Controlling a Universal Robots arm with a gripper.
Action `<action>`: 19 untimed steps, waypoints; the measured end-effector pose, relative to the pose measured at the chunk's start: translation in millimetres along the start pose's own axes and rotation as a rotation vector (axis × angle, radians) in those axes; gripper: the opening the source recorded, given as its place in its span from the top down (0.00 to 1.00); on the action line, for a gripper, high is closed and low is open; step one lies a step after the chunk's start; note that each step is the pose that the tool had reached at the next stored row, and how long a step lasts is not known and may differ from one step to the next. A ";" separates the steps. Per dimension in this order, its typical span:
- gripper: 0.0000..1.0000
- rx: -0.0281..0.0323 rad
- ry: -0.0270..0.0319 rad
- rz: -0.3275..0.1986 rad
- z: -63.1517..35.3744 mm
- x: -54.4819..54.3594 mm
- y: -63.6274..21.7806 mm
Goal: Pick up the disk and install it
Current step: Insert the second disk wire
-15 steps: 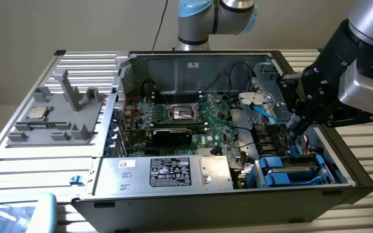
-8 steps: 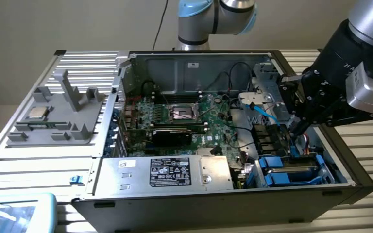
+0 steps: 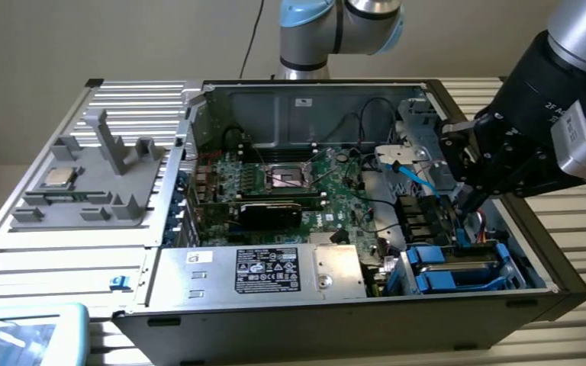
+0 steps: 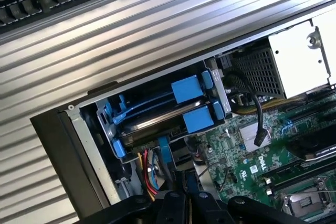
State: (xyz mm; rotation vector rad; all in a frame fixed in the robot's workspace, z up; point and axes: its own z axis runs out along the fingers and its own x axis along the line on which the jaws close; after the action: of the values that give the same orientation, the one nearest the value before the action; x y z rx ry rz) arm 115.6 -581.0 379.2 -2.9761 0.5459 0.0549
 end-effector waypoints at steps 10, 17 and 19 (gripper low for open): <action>0.89 -0.0036 -0.0053 -0.118 4.2 1.6 4.0; 0.89 -0.0072 -0.0106 -0.209 9.8 2.3 5.8; 0.89 -0.0073 -0.0091 -0.229 10.7 2.8 6.6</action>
State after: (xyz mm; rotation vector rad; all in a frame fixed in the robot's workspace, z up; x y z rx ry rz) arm 115.7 -586.9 367.7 -3.0213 0.2009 0.0502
